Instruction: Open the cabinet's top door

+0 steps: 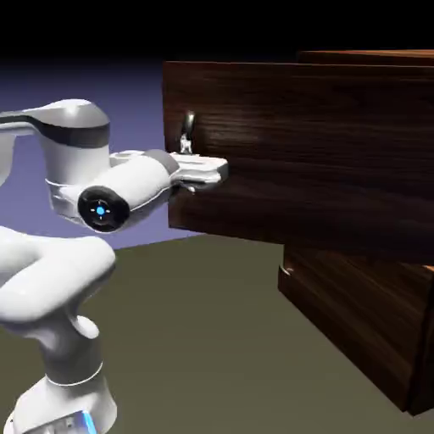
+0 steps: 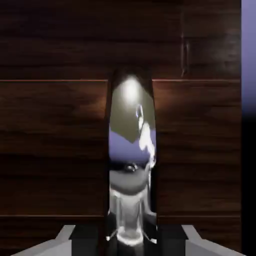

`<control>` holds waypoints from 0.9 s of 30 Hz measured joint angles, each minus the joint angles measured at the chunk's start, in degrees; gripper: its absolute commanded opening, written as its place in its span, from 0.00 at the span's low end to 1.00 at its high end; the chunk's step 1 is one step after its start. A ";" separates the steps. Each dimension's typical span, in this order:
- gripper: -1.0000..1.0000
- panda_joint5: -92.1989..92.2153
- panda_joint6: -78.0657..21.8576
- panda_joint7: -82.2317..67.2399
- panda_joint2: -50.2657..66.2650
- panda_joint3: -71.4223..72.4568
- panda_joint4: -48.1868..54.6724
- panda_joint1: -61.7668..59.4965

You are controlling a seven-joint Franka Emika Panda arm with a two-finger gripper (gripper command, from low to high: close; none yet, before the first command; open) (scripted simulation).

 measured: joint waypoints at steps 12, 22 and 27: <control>0.00 -22.09 -16.82 -11.85 24.67 -22.61 17.66 9.22; 0.00 -31.88 -33.14 -21.75 44.82 -40.60 38.16 25.00; 0.00 -34.31 -41.87 -28.09 54.77 -50.78 48.15 34.01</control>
